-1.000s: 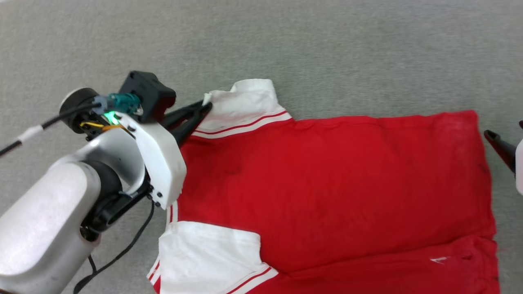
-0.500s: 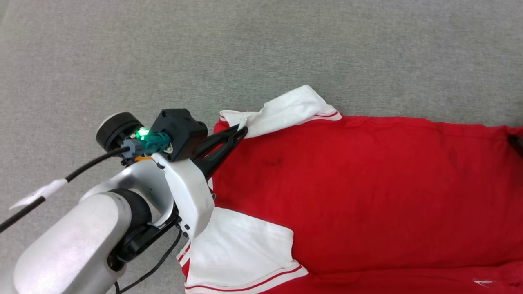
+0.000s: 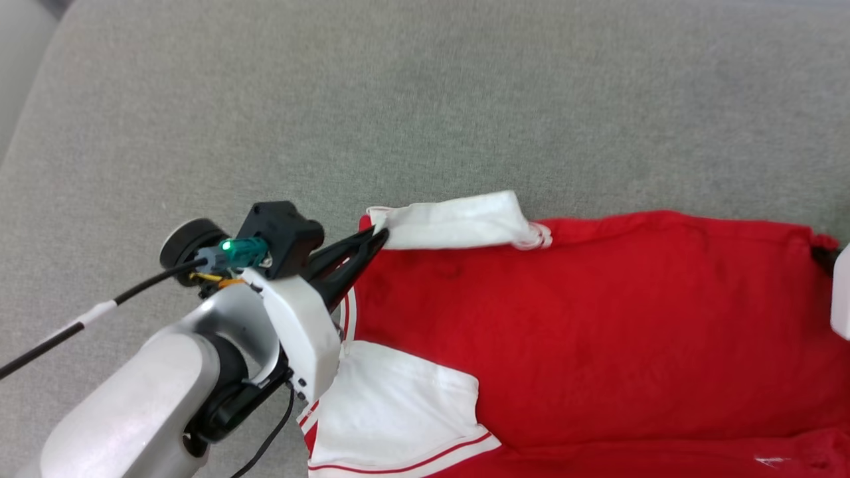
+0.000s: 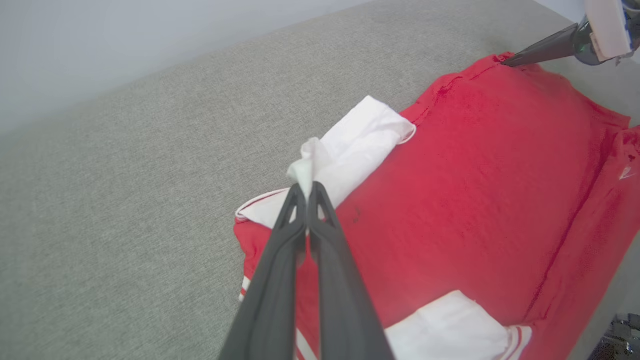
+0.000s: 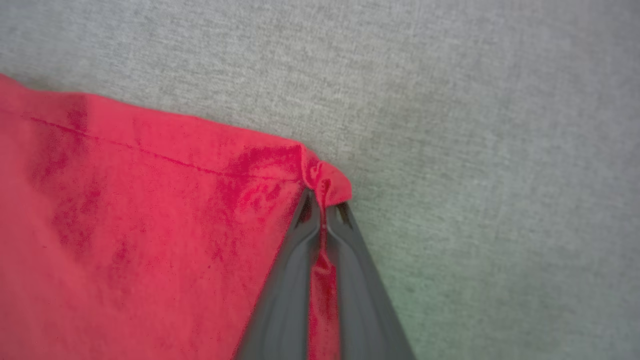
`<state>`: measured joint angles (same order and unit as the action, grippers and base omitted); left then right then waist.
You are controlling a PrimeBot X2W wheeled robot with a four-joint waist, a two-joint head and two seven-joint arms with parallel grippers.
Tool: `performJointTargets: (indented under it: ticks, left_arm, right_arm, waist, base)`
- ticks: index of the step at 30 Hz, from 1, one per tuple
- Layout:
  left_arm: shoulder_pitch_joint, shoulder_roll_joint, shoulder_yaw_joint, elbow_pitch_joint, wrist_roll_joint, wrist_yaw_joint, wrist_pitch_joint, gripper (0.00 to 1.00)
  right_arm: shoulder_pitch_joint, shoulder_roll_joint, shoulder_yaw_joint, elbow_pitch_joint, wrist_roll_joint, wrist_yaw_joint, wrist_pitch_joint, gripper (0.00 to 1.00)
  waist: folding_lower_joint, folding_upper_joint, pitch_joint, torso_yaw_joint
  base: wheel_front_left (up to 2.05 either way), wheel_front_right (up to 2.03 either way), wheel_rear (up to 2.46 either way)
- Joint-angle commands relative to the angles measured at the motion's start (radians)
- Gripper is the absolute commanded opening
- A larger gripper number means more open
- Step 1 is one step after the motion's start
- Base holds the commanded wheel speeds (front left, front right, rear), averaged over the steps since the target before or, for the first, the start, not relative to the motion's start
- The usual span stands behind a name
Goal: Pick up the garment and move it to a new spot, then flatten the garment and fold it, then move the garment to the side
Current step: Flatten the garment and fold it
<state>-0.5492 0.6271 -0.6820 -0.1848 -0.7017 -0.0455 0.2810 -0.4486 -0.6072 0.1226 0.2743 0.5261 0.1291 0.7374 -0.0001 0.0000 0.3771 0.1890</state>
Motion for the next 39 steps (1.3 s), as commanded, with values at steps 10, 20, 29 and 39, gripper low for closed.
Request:
performJointTargets:
  ticks: [10,20,29,39]
  left_arm:
    - [0.186,0.030,0.031,0.009,-0.069,0.068,-0.065,0.00]
    - [0.402,0.104,0.047,-0.050,-0.127,0.148,-0.089,0.00]
    - [0.508,0.130,-0.017,-0.003,-0.131,0.143,-0.057,0.00]
    - [0.459,0.049,-0.085,0.158,-0.110,0.089,-0.054,0.00]
  right_arm:
    - [0.156,0.043,-0.054,-0.046,0.079,0.001,-0.172,0.00]
    - [0.358,0.071,-0.091,-0.133,0.092,0.001,-0.252,0.00]
    - [0.489,0.052,-0.075,-0.162,0.135,0.001,-0.258,0.00]
    - [0.507,-0.010,0.073,-0.101,0.117,0.001,-0.284,0.00]
  waist:
    - [0.0001,0.0000,-0.185,-0.037]
    - [0.0001,0.0000,-0.241,-0.057]
    - [0.0001,0.0000,-0.229,-0.059]
    - [0.0001,0.0000,-0.215,-0.052]
  base:
    - [0.00,0.00,0.00]
    - [0.00,0.00,0.00]
    - [0.00,0.00,0.00]
    - [0.00,0.00,0.00]
